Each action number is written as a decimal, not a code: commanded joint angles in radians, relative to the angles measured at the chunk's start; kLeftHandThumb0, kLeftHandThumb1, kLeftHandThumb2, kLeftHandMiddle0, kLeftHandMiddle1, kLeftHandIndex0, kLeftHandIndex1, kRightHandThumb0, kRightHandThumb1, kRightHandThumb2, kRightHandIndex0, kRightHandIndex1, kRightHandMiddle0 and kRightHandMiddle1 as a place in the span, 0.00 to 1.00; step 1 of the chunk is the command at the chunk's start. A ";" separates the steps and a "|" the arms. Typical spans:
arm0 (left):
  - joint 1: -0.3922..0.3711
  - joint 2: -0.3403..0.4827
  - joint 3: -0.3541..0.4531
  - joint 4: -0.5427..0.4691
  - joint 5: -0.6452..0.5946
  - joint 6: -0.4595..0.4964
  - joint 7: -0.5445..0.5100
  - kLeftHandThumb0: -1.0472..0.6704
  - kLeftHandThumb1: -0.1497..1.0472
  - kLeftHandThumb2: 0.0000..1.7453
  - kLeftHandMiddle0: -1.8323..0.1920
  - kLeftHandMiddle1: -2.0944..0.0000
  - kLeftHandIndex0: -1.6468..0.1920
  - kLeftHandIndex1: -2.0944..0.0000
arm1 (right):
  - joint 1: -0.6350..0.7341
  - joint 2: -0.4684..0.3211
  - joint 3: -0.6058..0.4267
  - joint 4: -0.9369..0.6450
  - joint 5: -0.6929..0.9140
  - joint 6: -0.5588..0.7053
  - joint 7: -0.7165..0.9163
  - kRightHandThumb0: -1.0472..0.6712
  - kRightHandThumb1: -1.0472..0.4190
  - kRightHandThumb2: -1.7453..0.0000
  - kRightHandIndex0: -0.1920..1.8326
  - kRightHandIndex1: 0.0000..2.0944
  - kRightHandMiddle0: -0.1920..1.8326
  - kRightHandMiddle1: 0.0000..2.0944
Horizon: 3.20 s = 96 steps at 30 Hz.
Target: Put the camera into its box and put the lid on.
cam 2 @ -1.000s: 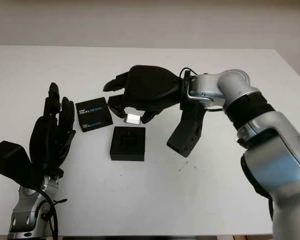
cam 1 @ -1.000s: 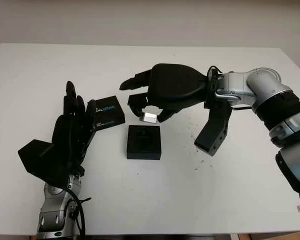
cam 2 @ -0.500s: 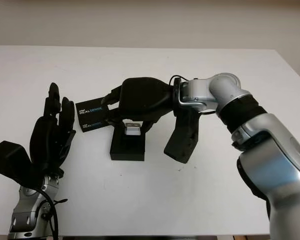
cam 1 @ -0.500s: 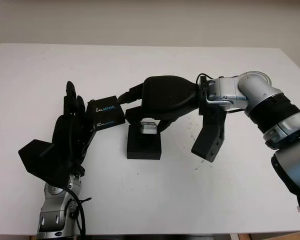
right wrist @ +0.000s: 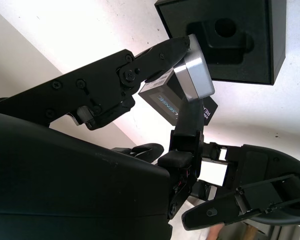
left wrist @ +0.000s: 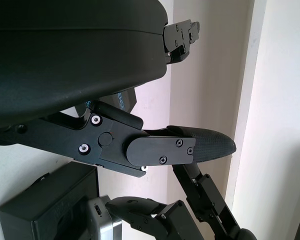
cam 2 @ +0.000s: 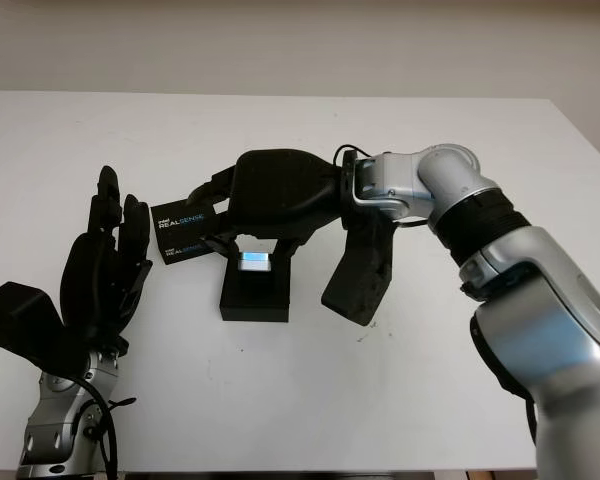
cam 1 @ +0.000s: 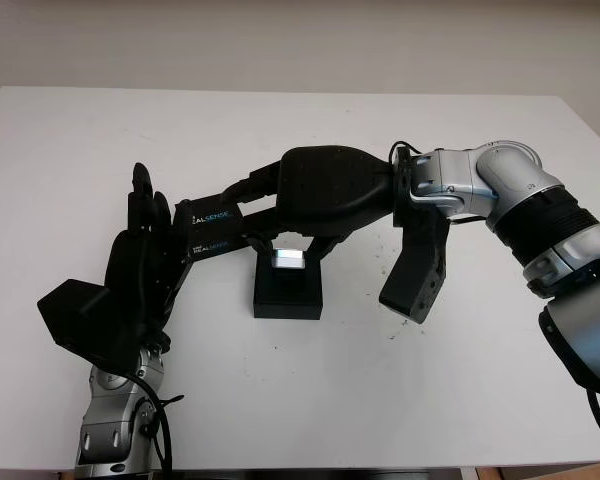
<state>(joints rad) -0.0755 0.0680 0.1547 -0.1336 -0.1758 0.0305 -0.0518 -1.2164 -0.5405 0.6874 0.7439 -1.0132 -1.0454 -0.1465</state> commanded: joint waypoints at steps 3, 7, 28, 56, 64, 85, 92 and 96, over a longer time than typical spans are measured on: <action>-0.004 -0.003 -0.005 -0.005 0.004 -0.007 0.001 0.19 1.00 0.23 1.00 1.00 1.00 1.00 | 0.004 0.005 -0.015 -0.004 0.002 -0.003 -0.022 0.34 0.11 0.97 0.29 0.02 0.35 0.55; -0.004 -0.003 -0.006 -0.004 0.004 -0.007 -0.001 0.19 1.00 0.24 1.00 1.00 1.00 1.00 | 0.001 0.004 -0.009 -0.011 -0.003 0.001 -0.013 0.34 0.10 0.97 0.29 0.02 0.36 0.55; 0.001 -0.001 -0.007 -0.010 0.005 -0.008 -0.003 0.19 1.00 0.24 1.00 1.00 1.00 1.00 | 0.019 0.008 0.004 0.003 -0.039 0.007 -0.012 0.35 0.10 0.97 0.29 0.03 0.35 0.56; 0.005 -0.007 -0.008 -0.018 0.005 -0.004 0.006 0.18 1.00 0.22 1.00 1.00 1.00 1.00 | 0.050 0.033 0.039 0.050 -0.095 0.019 -0.100 0.37 0.10 0.97 0.31 0.03 0.33 0.68; 0.010 -0.004 -0.010 -0.020 0.011 -0.016 -0.001 0.19 1.00 0.24 1.00 1.00 1.00 1.00 | 0.064 0.025 0.094 0.050 -0.183 0.029 -0.199 0.34 0.12 0.97 0.32 0.03 0.36 0.64; 0.017 -0.003 -0.008 -0.030 0.009 -0.012 -0.002 0.19 1.00 0.23 1.00 1.00 1.00 1.00 | 0.104 -0.104 -0.081 -0.328 0.231 0.142 0.529 0.12 0.09 0.97 0.00 0.00 0.03 0.07; 0.016 -0.002 -0.007 -0.028 0.007 -0.012 0.000 0.19 1.00 0.23 1.00 1.00 1.00 1.00 | 0.105 -0.143 -0.199 -0.506 0.436 0.302 0.817 0.10 0.08 0.97 0.00 0.00 0.00 0.04; 0.013 -0.001 -0.006 -0.026 0.003 -0.015 -0.006 0.19 1.00 0.22 1.00 1.00 1.00 1.00 | 0.114 -0.130 -0.292 -0.516 0.669 0.441 0.944 0.11 0.08 0.97 0.00 0.00 0.00 0.03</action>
<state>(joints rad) -0.0629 0.0658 0.1458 -0.1518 -0.1684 0.0248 -0.0534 -1.1006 -0.6682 0.4312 0.2399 -0.3862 -0.6345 0.7786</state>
